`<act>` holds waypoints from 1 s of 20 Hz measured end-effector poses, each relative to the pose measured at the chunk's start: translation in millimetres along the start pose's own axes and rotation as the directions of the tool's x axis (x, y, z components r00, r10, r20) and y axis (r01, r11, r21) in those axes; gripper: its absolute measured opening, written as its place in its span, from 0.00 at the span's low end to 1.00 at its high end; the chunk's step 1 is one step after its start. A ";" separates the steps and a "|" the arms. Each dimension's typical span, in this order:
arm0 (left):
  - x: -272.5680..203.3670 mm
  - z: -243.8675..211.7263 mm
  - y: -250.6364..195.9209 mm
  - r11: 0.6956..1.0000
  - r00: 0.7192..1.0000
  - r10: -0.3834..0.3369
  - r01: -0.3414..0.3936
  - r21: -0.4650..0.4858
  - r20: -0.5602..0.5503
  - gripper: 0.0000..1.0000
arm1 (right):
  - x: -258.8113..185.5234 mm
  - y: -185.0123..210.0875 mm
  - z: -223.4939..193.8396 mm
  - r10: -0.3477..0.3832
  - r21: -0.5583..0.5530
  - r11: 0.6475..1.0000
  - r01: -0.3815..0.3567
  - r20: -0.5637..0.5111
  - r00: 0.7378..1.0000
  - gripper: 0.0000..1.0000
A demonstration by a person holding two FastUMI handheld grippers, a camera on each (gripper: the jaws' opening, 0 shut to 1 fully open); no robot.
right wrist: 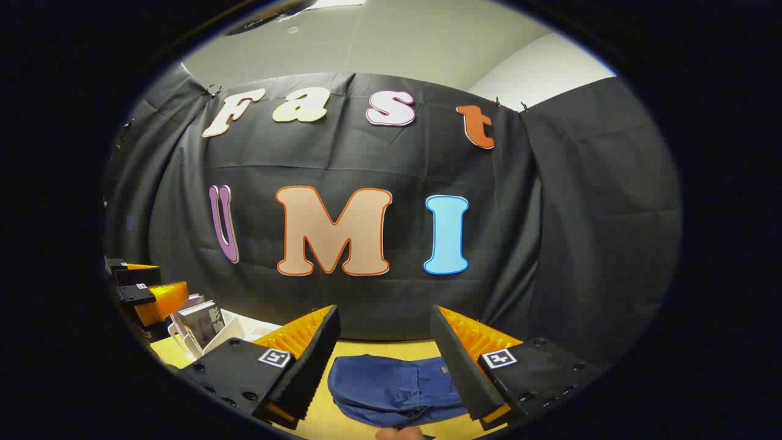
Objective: Open the schoolbag, grab two books from the bookshelf and put them into the schoolbag.
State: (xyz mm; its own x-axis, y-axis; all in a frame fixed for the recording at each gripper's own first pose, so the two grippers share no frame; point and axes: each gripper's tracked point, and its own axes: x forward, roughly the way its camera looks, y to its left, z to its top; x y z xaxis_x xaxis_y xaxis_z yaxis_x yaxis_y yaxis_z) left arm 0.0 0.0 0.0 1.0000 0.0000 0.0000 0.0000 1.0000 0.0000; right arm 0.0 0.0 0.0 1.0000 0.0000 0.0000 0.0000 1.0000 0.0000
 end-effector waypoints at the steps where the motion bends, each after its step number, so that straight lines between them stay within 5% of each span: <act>1: 0.6 -1.5 1.2 1.000 1.000 0.008 -0.008 0.005 -0.006 0.93 | 0.8 0.0 -0.4 0.000 0.000 1.000 0.000 0.001 1.000 0.92; 14: 8.9 7.0 -6.3 0.999 1.000 0.016 -0.016 0.042 0.010 0.94 | 18.1 2.1 -1.5 0.027 0.020 0.999 -0.027 -0.004 1.000 0.92; 15: 9.4 6.4 -5.5 0.999 1.000 0.017 -0.017 0.043 0.010 0.93 | 18.5 1.9 -1.0 0.027 0.021 0.999 -0.027 -0.002 1.000 1.00; 16: 10.2 6.6 -6.0 0.999 1.000 0.018 -0.019 0.043 0.011 0.94 | 19.4 1.8 -0.9 0.030 0.024 0.999 -0.030 -0.002 1.000 0.92; 17: 11.2 7.7 -6.9 0.999 1.000 0.019 -0.020 0.043 0.013 0.94 | 19.7 2.4 -0.4 0.034 0.024 0.999 -0.034 0.000 0.999 1.00; 20: 12.6 7.7 -6.2 0.999 1.000 0.025 -0.026 0.046 0.014 0.94 | 21.6 1.8 -0.6 0.039 0.018 0.999 -0.039 0.003 0.999 0.96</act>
State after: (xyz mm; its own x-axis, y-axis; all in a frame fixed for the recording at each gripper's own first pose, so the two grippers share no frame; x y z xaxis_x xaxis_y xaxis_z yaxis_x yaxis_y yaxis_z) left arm 12.6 -6.2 7.7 0.9996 0.0255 0.0137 -0.0261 0.9986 0.0457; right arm 21.6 1.8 -0.6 0.9992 0.0388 0.0026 -0.0389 0.9991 0.0176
